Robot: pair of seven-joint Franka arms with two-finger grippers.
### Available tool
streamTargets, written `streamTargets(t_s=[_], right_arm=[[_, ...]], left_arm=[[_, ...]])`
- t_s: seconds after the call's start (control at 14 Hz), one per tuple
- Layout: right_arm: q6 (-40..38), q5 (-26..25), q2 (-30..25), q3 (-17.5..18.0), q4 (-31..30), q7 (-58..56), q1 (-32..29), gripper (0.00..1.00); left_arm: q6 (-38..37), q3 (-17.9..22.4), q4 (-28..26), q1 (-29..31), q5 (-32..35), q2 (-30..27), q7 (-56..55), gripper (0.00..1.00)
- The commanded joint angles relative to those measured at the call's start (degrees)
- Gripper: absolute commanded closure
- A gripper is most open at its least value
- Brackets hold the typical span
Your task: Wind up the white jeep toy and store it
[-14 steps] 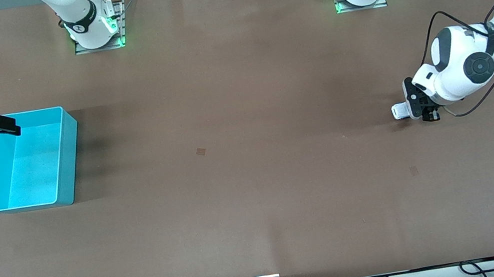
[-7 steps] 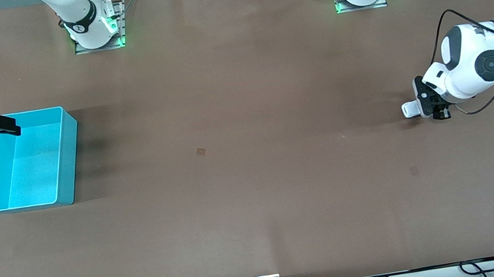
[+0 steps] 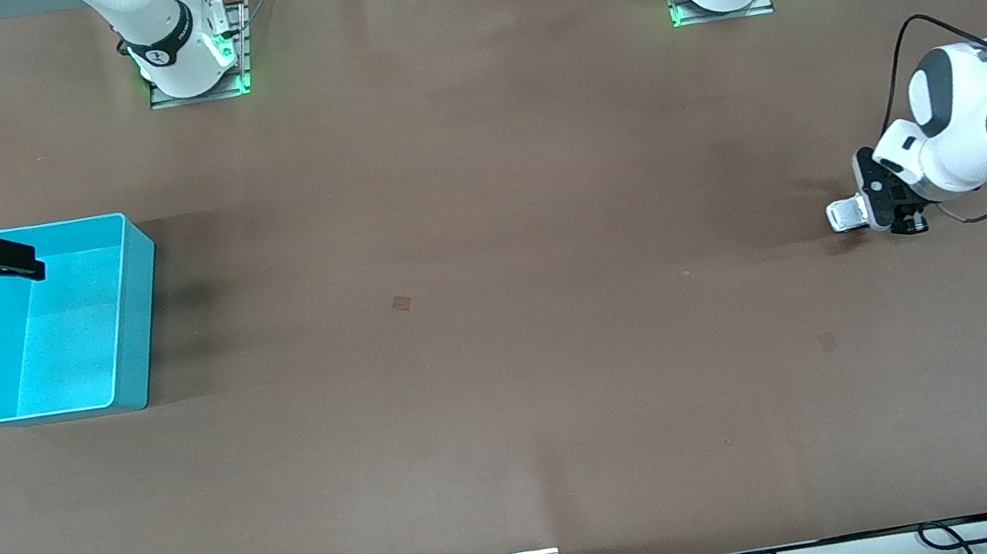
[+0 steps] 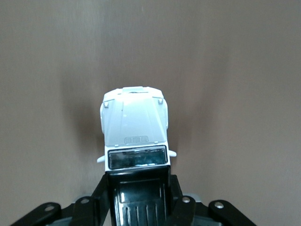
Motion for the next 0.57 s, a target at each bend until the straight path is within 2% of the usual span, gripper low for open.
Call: streamTargets(t_s=[0.0,0.29,0.5], right_arm=[[1.1,0.2,-0.7,0.2,-0.7,-0.2,-0.3,0.0],[0.4,0.5,-1.2,0.2,-0.6,-0.7,-0.2,0.0],[0.0,0.6,-1.6,0.2,-0.5,-0.8,-0.2,0.0]], left_arm=[[2.7,0.3,3.1,1.8,2.0,7.5,1.1,0.78],[2.7,0.4,3.7,3.6,2.1,7.6,1.2,0.78],[2.7,0.4,4.8,3.6,4.8,7.9,2.3,0.78]])
